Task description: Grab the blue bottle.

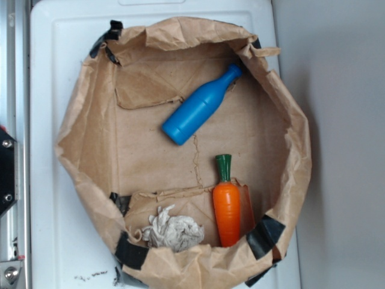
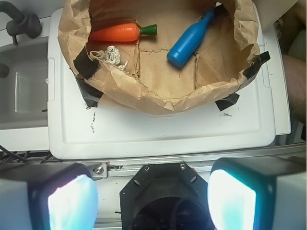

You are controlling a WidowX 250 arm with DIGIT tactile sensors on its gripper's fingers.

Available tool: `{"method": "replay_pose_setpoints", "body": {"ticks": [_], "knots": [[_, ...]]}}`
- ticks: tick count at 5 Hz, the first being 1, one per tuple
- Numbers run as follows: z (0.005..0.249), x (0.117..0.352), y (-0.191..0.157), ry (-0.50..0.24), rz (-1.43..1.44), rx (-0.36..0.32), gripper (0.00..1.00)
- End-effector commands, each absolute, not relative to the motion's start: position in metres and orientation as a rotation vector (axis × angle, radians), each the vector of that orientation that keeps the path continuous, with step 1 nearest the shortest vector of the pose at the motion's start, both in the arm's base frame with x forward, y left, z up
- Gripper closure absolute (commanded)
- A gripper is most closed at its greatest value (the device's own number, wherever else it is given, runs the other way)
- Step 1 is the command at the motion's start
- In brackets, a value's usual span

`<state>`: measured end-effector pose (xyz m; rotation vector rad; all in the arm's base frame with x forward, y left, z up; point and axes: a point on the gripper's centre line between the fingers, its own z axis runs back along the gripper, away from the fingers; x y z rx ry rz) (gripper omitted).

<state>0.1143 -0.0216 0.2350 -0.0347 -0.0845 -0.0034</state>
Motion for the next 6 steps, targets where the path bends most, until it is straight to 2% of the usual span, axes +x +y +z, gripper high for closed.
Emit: {"method": "replay_pose_setpoints", "body": {"ticks": [1, 2, 4, 6], "knots": [[0.235, 0.114, -0.022, -0.085, -0.003, -0.035, 0.00], [0.235, 0.137, -0.013, -0.076, 0.072, -0.021, 0.00], [0.232, 0.144, -0.013, -0.114, 0.111, 0.000, 0.00], [0.214, 0.167, -0.022, -0.166, 0.062, -0.017, 0.00]]}}
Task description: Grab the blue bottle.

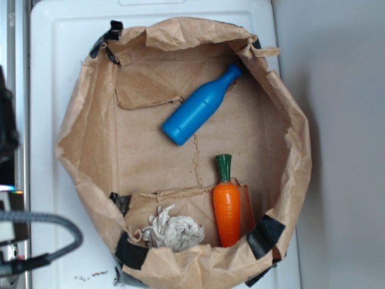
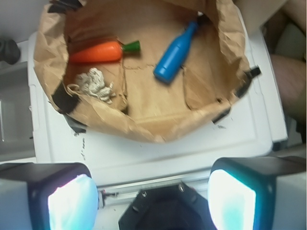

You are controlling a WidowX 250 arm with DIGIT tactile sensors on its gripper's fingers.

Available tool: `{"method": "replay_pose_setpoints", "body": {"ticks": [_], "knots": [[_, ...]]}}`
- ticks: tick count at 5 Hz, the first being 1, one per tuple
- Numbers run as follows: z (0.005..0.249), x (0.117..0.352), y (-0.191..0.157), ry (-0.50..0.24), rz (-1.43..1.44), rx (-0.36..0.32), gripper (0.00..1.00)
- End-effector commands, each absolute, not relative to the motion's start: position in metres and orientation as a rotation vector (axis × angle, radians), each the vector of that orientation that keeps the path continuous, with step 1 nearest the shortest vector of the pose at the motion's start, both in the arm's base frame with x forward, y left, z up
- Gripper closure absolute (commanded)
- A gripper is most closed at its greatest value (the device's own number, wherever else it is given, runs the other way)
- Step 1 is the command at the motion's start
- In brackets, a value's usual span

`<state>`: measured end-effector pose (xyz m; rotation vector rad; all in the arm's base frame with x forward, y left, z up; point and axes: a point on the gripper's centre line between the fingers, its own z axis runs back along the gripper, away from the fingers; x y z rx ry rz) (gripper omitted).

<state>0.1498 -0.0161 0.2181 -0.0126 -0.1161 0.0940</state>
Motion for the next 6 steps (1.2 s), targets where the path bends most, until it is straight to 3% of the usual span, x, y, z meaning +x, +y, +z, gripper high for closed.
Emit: {"method": "replay_pose_setpoints", "body": {"ticks": [1, 3, 4, 5, 6], "knots": [[0.207, 0.184, -0.020, -0.172, 0.067, -0.007, 0.00], [0.177, 0.219, -0.015, -0.161, 0.101, 0.033, 0.00], [0.153, 0.234, -0.013, -0.143, 0.102, 0.036, 0.00], [0.127, 0.262, -0.006, -0.123, 0.103, 0.080, 0.00], [0.123, 0.272, 0.007, -0.115, 0.111, 0.086, 0.00]]}}
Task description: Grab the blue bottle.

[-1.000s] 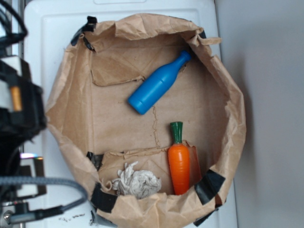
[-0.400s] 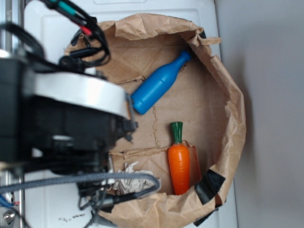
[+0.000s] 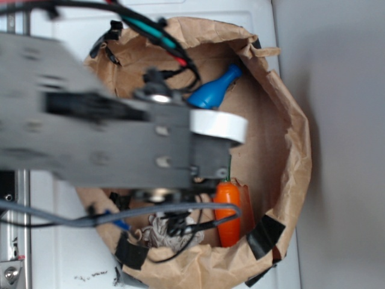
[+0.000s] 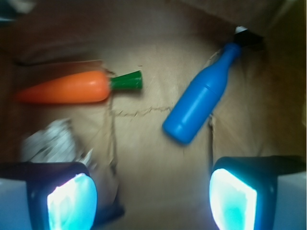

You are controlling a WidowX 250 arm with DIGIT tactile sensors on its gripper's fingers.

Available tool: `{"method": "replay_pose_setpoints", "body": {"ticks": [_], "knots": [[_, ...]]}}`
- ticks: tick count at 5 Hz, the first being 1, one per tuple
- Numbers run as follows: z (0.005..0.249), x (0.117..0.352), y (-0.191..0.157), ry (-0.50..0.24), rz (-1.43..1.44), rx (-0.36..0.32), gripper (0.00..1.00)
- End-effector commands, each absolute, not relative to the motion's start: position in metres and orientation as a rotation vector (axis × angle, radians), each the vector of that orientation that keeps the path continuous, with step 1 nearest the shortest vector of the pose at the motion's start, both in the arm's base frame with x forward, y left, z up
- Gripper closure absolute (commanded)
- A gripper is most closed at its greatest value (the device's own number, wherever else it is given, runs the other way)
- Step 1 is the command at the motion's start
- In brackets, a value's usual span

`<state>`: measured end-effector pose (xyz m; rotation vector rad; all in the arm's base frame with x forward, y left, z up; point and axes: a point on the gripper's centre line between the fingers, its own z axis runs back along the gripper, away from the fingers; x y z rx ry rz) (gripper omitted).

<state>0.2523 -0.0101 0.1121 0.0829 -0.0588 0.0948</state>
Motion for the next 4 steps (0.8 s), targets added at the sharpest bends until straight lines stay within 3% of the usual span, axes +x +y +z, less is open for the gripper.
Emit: {"method": "replay_pose_setpoints", "body": {"ticks": [1, 3, 4], "knots": [[0.123, 0.272, 0.007, -0.115, 0.111, 0.086, 0.00], [0.123, 0.272, 0.007, -0.115, 0.111, 0.086, 0.00], [0.091, 0.288, 0.019, -0.112, 0.151, 0.155, 0.00]]}}
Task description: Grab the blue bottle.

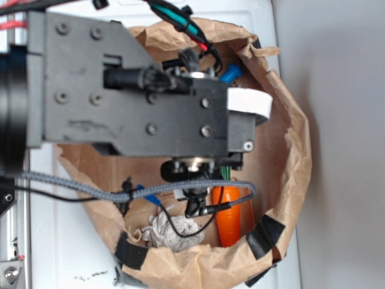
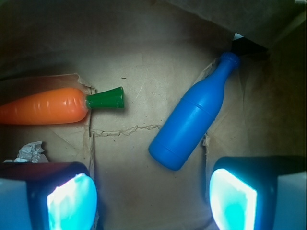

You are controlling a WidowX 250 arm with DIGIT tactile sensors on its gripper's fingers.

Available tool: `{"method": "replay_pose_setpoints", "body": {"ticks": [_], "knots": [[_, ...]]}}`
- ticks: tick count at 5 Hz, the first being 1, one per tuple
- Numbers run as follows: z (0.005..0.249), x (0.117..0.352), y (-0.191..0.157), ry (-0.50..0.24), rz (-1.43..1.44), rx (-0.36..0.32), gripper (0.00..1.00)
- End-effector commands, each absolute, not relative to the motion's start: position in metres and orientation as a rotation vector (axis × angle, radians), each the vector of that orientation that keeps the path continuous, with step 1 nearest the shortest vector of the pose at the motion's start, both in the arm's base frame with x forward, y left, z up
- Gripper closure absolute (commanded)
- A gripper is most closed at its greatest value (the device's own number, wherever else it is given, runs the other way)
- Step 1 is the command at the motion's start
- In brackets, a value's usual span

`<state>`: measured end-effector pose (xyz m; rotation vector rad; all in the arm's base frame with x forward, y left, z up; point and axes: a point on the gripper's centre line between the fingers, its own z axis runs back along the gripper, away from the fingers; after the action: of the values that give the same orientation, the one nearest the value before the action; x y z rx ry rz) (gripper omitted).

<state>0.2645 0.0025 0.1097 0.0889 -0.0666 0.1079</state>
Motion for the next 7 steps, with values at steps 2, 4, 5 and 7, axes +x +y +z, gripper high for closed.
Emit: {"method": "replay_pose_setpoints", "body": {"ticks": [2, 4, 5, 7], "knots": [[0.072, 0.312, 0.032, -0.133, 0.176, 0.159, 0.00], [0.057, 0.327, 0.050, -0.139, 0.181, 0.146, 0.00], [0.042, 0.330, 0.055, -0.140, 0.148, 0.148, 0.66], [0.057, 0.322, 0.054, -0.149, 0.152, 0.124, 1.00]]}}
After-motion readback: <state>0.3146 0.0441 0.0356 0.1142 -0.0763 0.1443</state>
